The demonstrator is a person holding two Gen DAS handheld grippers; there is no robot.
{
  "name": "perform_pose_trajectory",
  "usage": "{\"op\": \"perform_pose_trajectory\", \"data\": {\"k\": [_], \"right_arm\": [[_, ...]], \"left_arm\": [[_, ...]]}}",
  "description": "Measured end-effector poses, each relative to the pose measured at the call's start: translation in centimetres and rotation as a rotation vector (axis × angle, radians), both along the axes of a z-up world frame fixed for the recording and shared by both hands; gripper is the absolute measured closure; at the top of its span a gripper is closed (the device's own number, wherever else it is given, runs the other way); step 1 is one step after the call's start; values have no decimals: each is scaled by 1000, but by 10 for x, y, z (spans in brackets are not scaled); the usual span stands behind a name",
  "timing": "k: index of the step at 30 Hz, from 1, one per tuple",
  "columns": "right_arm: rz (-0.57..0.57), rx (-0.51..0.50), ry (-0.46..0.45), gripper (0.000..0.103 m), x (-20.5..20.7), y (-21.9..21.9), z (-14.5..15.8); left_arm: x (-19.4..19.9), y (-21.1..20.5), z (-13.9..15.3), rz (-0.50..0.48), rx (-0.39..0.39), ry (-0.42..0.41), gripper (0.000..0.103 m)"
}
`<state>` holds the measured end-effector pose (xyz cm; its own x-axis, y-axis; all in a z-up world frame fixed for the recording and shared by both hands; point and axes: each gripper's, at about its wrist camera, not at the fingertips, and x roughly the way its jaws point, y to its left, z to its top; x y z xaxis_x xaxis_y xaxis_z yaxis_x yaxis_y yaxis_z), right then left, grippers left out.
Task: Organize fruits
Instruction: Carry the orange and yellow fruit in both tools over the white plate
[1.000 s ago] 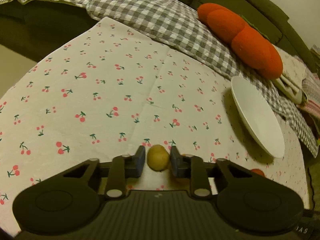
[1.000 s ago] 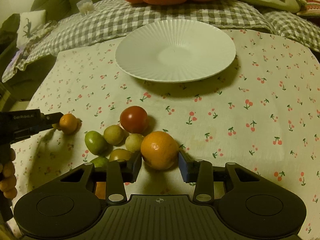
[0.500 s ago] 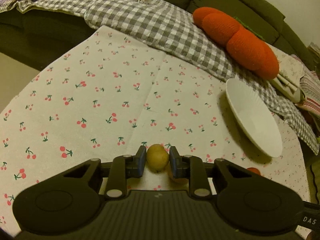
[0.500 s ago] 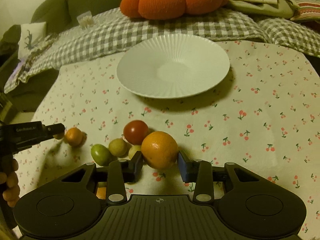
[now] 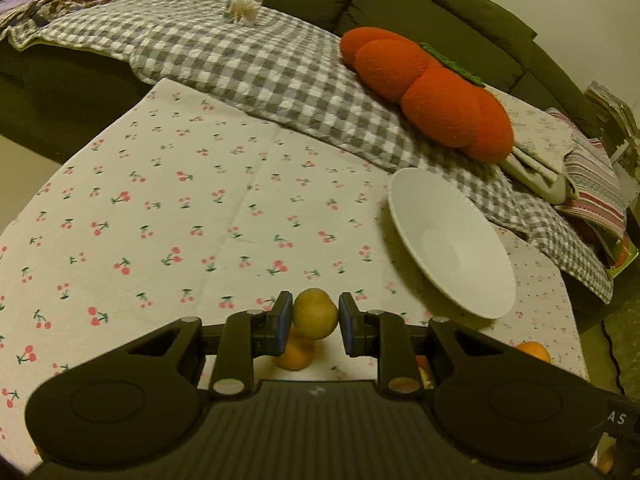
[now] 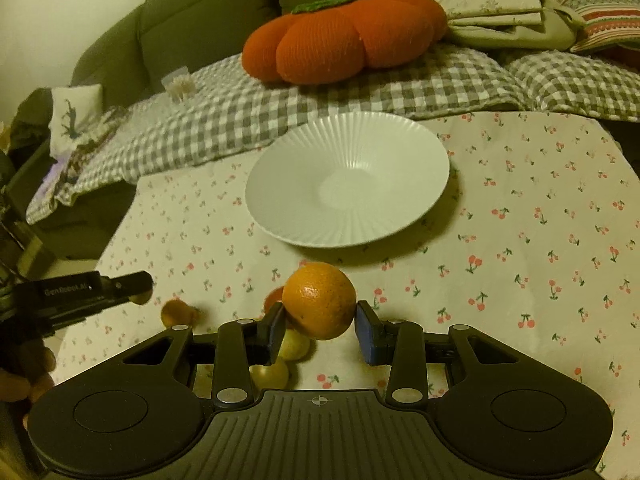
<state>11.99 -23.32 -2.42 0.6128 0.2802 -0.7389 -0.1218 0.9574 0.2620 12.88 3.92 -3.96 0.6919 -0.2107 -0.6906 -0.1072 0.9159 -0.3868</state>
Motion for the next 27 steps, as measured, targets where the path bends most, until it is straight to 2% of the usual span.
{"op": "perform_pose_trajectory", "data": {"k": [11, 16, 23, 27], "right_arm": [[-30, 54, -23, 66, 20, -17, 11], [-42, 86, -25, 66, 34, -25, 13], [-57, 52, -49, 66, 59, -30, 8], [-54, -14, -65, 66, 72, -26, 2]], "left_arm": [[18, -19, 30, -57, 14, -59, 80], [34, -34, 33, -88, 28, -82, 80], [57, -64, 28, -163, 34, -116, 80], [72, -83, 18, -206, 46, -128, 80]]}}
